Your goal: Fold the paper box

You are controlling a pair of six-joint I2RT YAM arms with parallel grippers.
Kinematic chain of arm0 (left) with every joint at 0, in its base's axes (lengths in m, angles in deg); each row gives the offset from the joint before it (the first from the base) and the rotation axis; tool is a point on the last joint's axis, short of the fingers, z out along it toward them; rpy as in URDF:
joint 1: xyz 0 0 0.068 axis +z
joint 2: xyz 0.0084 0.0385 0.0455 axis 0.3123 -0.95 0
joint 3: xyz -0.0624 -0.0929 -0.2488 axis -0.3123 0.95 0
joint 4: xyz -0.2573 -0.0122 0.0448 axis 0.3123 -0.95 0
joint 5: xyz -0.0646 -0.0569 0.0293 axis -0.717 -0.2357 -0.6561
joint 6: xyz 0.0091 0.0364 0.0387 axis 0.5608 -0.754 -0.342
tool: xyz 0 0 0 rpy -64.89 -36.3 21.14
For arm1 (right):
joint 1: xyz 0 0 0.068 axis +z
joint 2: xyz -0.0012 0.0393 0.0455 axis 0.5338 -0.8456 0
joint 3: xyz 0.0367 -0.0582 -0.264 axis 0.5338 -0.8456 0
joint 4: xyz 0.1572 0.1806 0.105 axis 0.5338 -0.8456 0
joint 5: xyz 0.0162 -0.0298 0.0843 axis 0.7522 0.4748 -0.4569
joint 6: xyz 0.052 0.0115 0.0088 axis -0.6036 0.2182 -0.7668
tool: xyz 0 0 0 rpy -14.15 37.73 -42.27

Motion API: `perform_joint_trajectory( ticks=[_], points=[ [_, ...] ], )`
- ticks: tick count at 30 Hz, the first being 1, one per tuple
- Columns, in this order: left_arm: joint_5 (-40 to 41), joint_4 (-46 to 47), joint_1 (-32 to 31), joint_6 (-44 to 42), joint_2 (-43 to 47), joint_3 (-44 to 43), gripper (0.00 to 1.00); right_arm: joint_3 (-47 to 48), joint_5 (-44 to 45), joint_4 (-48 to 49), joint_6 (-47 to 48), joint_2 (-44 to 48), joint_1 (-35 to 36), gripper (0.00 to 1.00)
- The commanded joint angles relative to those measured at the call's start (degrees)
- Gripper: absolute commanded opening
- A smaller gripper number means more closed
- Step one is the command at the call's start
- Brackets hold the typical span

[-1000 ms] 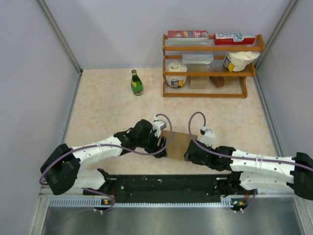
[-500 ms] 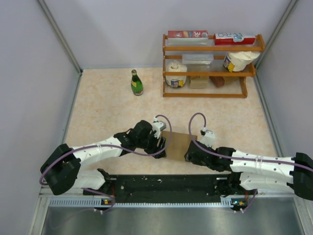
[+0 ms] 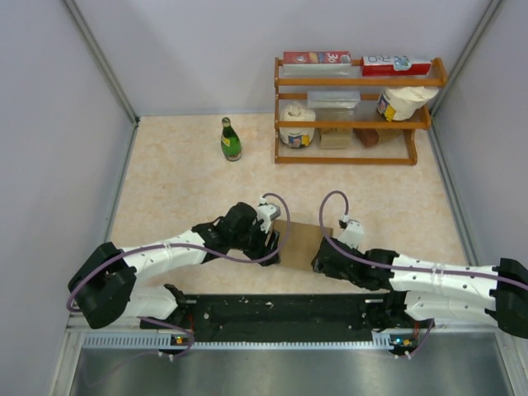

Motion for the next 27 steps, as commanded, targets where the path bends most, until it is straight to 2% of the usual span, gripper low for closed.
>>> perform_joint_trajectory(
  ticks=[1, 27],
  points=[
    [0.29, 3.55, -0.02, -1.08, -0.51, 0.17, 0.64, -0.94, 2.41, 1.99, 1.35, 2.1, -0.59, 0.55],
    [0.64, 4.96, -0.11, -1.96, -2.18, -0.18, 0.6, -5.95, 2.94, 11.31, 6.1, 4.92, -0.59, 0.52]
  ],
)
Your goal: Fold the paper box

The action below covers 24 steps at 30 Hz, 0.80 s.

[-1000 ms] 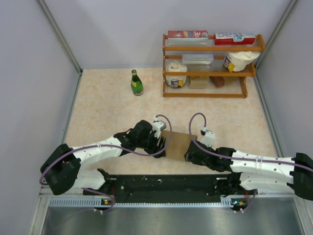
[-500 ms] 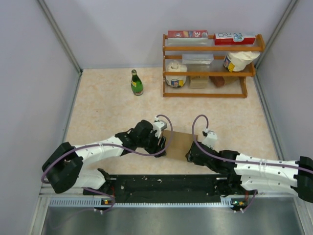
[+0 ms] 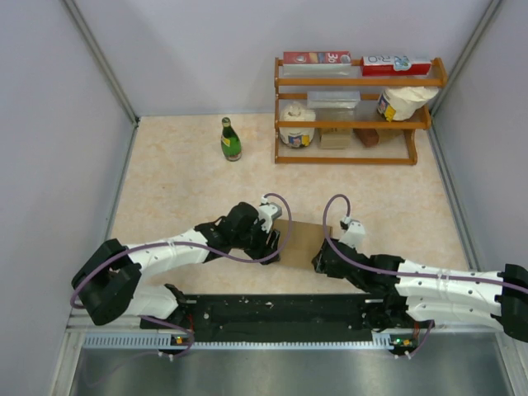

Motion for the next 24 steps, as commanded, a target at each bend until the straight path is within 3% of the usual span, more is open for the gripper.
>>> perform_joint_trajectory(
  ticks=[1, 24],
  points=[
    [-0.27, 2.95, -0.02, -0.47, -0.45, -0.27, 0.59, -0.36, 1.21, 4.12, 0.67, 0.48, -0.5, 0.52],
    [4.99, -0.92, -0.02, -0.56, -0.37, -1.23, 0.59, -3.7, 3.67, 5.79, 0.85, 2.68, -0.59, 0.51]
  ],
)
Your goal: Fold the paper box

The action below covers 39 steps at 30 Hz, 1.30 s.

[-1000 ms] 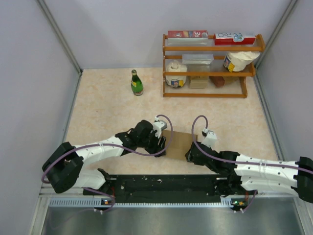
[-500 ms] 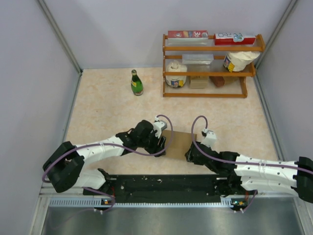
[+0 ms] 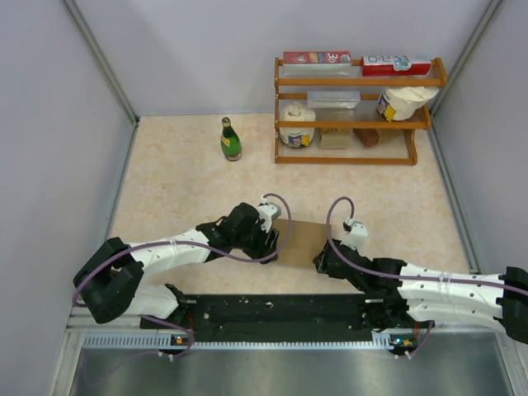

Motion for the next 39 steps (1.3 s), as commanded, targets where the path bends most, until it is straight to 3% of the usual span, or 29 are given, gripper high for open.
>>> perform_joint_trajectory(
  ticks=[1, 10, 19, 25, 28, 30, 36, 39],
  points=[
    [2.98, -0.92, -0.02, -0.36, 0.7, -1.32, 0.59, -0.59, 1.99, 1.72, 0.3, 0.74, -0.67, 0.51],
    [7.38, -4.78, -0.02, -0.45, 1.67, -3.25, 0.59, -0.51, 2.96, 2.07, 1.18, 0.21, -0.67, 0.5],
    [15.01, -11.99, -0.02, -1.5, 10.46, -10.28, 0.6, -0.77, 3.05, 2.43, 1.62, 0.38, -1.03, 0.49],
    [16.09, -7.97, -0.02, -3.52, 8.8, -13.0, 0.58, -1.03, 3.05, 2.6, 2.06, 0.91, -1.2, 0.49],
    [15.13, -6.64, 0.41, -5.02, 3.28, -17.21, 0.48, -1.21, 3.05, 2.6, 2.32, 1.35, -1.38, 0.49],
    [14.16, -7.16, 0.5, -6.24, -2.43, -21.69, 0.36, -1.47, 3.13, 2.69, 2.24, 1.79, -1.38, 0.48],
    [4.32, -10.5, 0.68, -8.88, -15.71, -33.57, 0.07, -2.09, 3.22, 2.6, 2.24, 3.02, -1.73, 0.48],
    [2.12, -11.12, 0.68, -9.68, -19.5, -36.03, 0.0, -2.09, 3.05, 2.6, 2.15, 3.2, -1.9, 0.47]
  ],
)
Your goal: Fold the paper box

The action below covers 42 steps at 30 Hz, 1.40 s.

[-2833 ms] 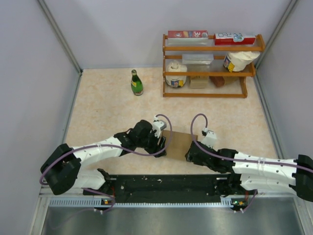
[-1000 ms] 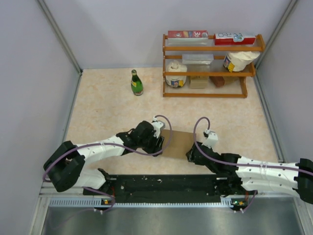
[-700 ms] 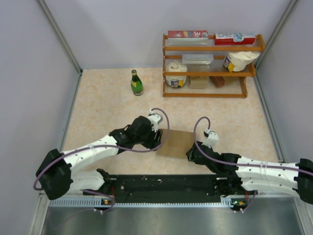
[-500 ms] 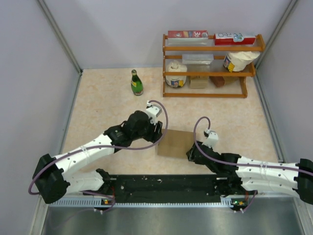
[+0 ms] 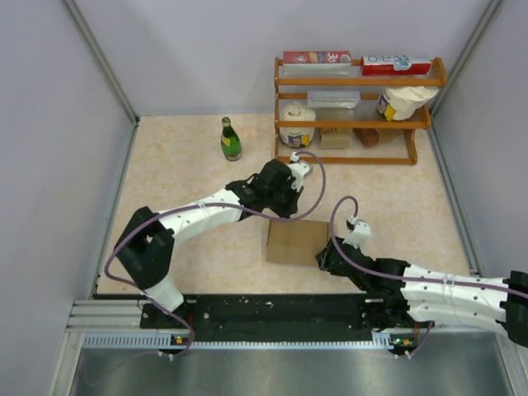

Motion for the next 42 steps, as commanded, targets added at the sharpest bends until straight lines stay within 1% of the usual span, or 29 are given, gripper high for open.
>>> perform_joint_trajectory(
  ticks=[1, 9, 21, 32, 42],
  points=[
    [-5.93, -0.8, 0.13, -2.77, -3.83, -4.37, 0.0, -0.97, 1.32, 1.44, 0.34, 1.03, -0.81, 0.47],
    [-7.33, -0.98, 0.05, -3.3, -8.06, -4.02, 0.0, -1.33, 0.79, 2.06, 0.25, -0.2, -1.07, 0.46],
    [-9.09, -0.98, 0.13, -2.95, -10.7, -4.02, 0.0, -1.76, 0.35, 3.47, 0.16, -2.39, -1.43, 0.45],
    [-9.27, -0.89, 0.13, -2.42, -10.87, -2.79, 0.0, -2.56, 0.35, 4.43, -0.45, -3.89, -2.39, 0.43],
    [-9.45, -1.15, 0.13, -2.07, -10.79, -1.91, 0.0, -1.42, 0.7, 4.52, -1.33, -7.49, -3.8, 0.42]
  ],
)
